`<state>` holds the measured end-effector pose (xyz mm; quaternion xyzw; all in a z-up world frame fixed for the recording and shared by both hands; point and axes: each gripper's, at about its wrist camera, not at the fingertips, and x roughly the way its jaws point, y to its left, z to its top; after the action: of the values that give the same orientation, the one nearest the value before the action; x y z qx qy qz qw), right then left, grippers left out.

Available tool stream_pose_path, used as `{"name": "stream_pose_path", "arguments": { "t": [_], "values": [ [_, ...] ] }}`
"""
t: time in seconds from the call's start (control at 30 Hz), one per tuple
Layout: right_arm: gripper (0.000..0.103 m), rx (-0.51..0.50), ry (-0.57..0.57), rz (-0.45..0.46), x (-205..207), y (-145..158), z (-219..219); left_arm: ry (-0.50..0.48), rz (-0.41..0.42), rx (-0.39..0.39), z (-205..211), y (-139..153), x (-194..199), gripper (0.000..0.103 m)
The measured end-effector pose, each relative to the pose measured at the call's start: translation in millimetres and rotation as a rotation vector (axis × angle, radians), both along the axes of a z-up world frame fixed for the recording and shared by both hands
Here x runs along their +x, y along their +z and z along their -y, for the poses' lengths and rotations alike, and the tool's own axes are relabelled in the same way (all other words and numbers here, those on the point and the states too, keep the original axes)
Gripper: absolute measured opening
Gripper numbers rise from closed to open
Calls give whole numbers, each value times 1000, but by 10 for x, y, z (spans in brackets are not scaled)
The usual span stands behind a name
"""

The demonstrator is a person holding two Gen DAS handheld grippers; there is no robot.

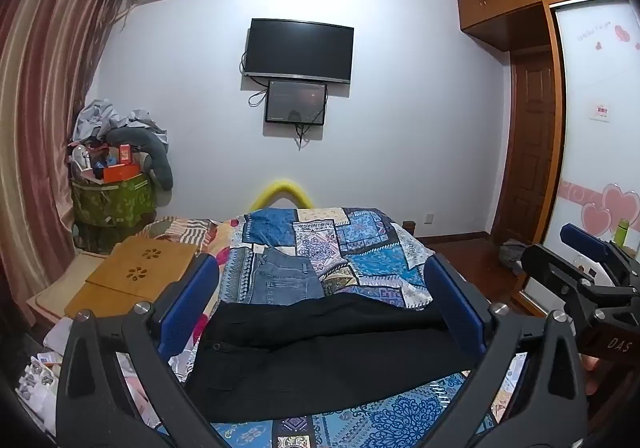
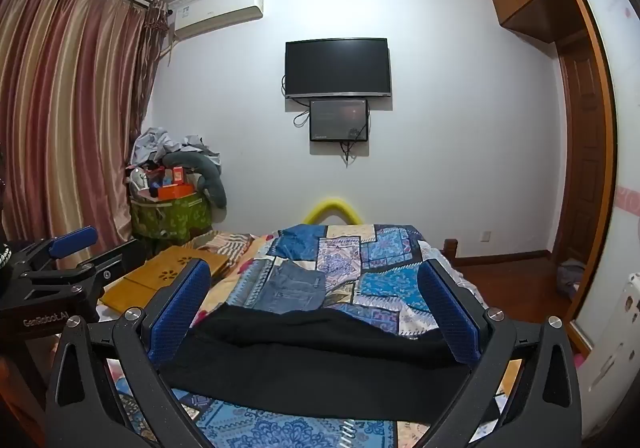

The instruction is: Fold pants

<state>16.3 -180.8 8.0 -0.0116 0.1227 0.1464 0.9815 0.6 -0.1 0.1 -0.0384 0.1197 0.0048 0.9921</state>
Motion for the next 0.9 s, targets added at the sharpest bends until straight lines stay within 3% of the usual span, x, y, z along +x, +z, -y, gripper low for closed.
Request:
{"name": "stream_pose_path", "arguments": {
  "t": [0.9],
  "values": [
    [103, 10, -5, -5, 1, 19, 37, 1, 2, 7, -10, -67, 15, 103]
  ]
}}
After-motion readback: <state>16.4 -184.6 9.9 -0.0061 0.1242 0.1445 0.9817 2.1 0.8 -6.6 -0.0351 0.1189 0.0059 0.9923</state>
